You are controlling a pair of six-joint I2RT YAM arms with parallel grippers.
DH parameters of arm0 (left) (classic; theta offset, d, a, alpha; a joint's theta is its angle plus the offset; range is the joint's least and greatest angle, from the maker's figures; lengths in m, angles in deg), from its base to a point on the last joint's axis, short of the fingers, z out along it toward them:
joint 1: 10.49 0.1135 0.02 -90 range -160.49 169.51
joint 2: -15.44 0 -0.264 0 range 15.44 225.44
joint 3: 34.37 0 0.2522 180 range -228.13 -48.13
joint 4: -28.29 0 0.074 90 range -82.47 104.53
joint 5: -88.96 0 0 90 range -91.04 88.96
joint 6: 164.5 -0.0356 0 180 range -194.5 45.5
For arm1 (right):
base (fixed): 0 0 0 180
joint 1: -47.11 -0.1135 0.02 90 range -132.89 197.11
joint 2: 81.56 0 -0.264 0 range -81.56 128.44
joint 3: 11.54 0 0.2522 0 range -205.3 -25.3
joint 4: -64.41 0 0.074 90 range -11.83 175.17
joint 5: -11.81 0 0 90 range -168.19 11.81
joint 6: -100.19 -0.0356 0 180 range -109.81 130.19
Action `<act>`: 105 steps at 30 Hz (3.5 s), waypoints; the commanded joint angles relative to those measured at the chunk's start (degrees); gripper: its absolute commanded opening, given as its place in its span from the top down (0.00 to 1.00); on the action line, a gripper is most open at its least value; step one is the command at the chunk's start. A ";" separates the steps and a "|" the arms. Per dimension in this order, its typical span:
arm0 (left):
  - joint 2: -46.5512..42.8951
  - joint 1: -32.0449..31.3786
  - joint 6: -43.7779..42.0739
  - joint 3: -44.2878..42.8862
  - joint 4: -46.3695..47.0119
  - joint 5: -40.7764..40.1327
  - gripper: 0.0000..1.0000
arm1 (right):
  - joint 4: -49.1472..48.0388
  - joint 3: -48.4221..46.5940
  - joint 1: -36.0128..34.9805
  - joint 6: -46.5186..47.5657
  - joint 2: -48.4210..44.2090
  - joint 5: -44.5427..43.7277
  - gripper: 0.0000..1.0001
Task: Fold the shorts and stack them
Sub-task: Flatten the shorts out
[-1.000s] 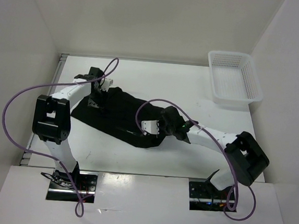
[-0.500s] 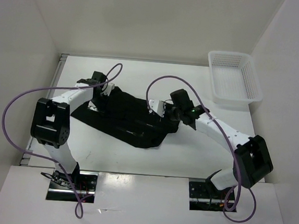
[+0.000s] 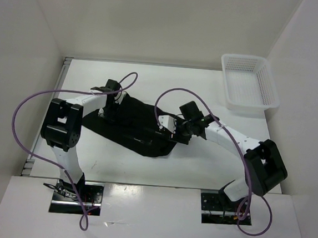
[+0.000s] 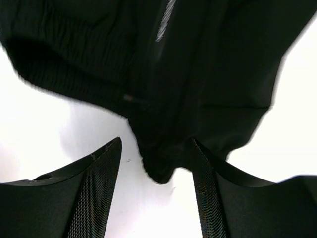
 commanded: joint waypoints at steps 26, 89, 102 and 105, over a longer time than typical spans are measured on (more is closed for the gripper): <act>-4.37 6.19 -0.27 -10.13 -4.03 4.41 0.41 | -15.02 1.92 3.19 -0.04 8.20 -7.77 1.00; -5.44 -6.97 -0.27 -3.36 -0.60 5.56 0.38 | -16.70 -11.09 11.19 8.67 17.42 -20.16 1.00; -0.85 -9.17 -0.27 -2.49 -0.61 4.25 0.49 | -16.70 -8.98 10.66 9.19 16.28 -20.16 1.00; -0.85 -9.17 -0.27 -1.78 0.71 2.84 0.49 | -16.70 -8.98 10.66 9.19 16.28 -20.16 1.00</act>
